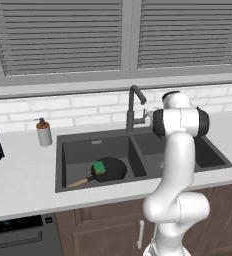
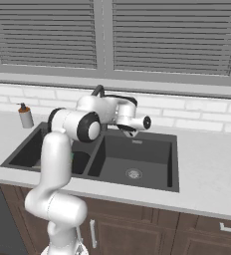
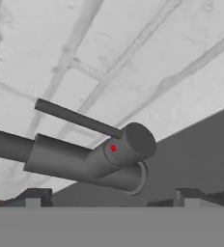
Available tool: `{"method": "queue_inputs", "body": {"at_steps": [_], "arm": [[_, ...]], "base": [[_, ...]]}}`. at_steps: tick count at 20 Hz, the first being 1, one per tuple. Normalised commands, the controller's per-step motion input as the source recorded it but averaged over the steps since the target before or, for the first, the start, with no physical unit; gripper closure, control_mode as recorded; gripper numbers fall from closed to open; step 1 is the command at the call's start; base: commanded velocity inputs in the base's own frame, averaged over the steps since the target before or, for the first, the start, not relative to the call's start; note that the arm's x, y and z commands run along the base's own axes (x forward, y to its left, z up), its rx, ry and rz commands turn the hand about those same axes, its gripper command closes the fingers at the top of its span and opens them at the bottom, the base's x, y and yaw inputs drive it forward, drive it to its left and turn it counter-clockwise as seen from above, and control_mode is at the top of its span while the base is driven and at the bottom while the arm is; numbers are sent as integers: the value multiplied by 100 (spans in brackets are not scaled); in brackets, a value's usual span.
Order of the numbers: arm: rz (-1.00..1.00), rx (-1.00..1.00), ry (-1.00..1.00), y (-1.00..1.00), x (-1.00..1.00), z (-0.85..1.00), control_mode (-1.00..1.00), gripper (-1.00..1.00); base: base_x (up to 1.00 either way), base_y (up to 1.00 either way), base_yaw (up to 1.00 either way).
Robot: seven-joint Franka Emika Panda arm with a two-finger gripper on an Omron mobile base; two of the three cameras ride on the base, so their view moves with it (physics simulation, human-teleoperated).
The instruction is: Pick the pan and sponge and place them into the sink. Then turn on the water.
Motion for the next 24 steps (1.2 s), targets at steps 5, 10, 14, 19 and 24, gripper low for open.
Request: {"method": "queue_inputs", "body": {"at_steps": [5,10,14,19,24], "arm": [[0,0,0,1,23,-17,-100,-100],[0,0,0,0,21,-1,-100,-100],[0,0,0,2,18,0,-100,-100],[0,0,0,9,15,-1,-100,-100],[0,0,0,1,14,-5,-100,-100]], "base": [[0,0,0],[0,0,0],[0,0,0],[0,0,0],[0,0,0]]}}
